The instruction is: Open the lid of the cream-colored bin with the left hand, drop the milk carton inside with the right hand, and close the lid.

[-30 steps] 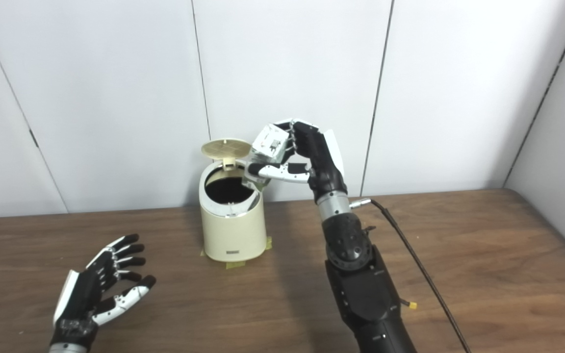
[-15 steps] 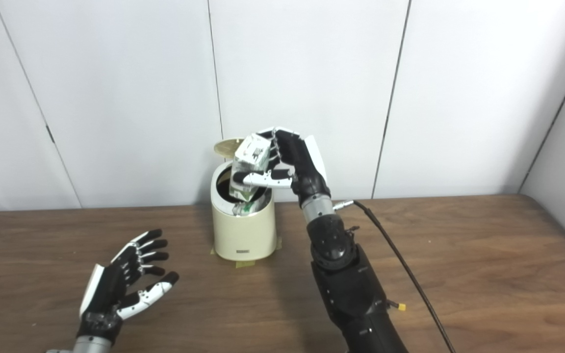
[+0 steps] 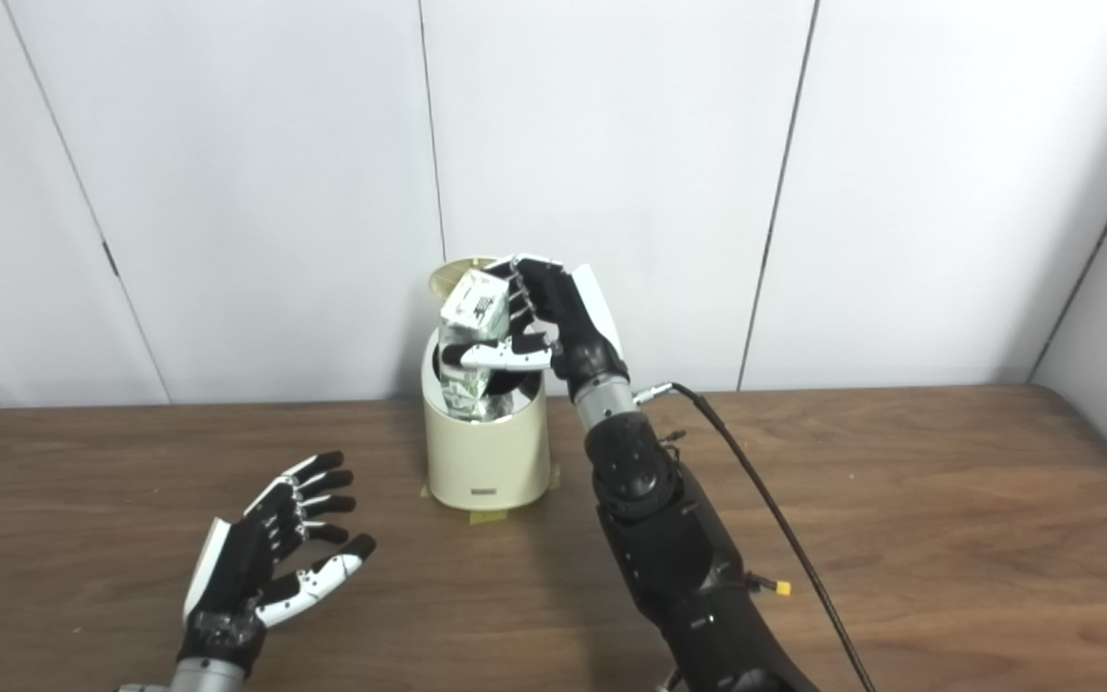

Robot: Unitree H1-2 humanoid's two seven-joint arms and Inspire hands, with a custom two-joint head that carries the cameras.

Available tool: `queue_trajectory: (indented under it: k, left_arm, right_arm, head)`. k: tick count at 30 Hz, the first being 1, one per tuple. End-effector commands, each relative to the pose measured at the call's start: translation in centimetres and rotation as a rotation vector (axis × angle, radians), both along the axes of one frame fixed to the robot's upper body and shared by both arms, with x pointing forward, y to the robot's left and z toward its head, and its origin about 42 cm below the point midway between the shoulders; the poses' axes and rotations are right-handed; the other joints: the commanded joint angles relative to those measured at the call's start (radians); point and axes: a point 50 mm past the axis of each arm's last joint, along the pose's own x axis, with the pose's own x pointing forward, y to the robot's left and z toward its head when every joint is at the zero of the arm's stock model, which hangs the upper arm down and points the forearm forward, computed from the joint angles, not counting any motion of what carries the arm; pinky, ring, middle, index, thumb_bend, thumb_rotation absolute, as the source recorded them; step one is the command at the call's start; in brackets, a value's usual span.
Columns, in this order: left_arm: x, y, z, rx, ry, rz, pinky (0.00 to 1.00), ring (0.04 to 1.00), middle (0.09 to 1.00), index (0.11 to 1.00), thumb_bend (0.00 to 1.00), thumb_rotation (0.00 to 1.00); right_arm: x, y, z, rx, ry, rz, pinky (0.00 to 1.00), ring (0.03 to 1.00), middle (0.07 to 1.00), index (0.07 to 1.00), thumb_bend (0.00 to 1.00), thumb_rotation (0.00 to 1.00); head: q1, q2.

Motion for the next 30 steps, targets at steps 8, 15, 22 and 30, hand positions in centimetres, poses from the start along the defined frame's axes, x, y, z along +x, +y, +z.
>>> queue_trajectory:
  k: [8,15,22,30]
  left_arm:
    - [-0.7,-0.5,0.0,-0.001,-0.009,0.003,0.6,0.725,0.787,0.825,0.63,0.09]
    - [-0.9,-0.4,-0.1,0.001,-0.002,0.002,0.6,0.727,0.787,0.828,0.63,0.11]
    - [-1.0,-0.3,-0.2,0.007,0.002,-0.001,0.59,0.724,0.782,0.824,0.63,0.11]
    - [-1.2,-0.2,-0.2,0.018,0.007,0.0,0.59,0.721,0.778,0.818,0.64,0.11]
  right_arm:
    - [1.2,1.0,4.2,-0.027,-0.223,0.042,0.33,0.419,0.491,0.507,0.52,0.0]
    - [1.3,0.7,3.6,-0.051,-0.243,0.038,0.33,0.421,0.497,0.498,0.52,0.0]
    - [1.2,0.3,3.4,-0.125,-0.286,0.016,0.33,0.419,0.491,0.505,0.52,0.0]
    - [1.3,0.1,3.7,-0.177,-0.324,0.003,0.36,0.431,0.49,0.491,0.52,0.0]
  head:
    - [0.004,0.006]
    - [0.004,0.011]
    - [0.003,0.017]
    - [0.001,0.021]
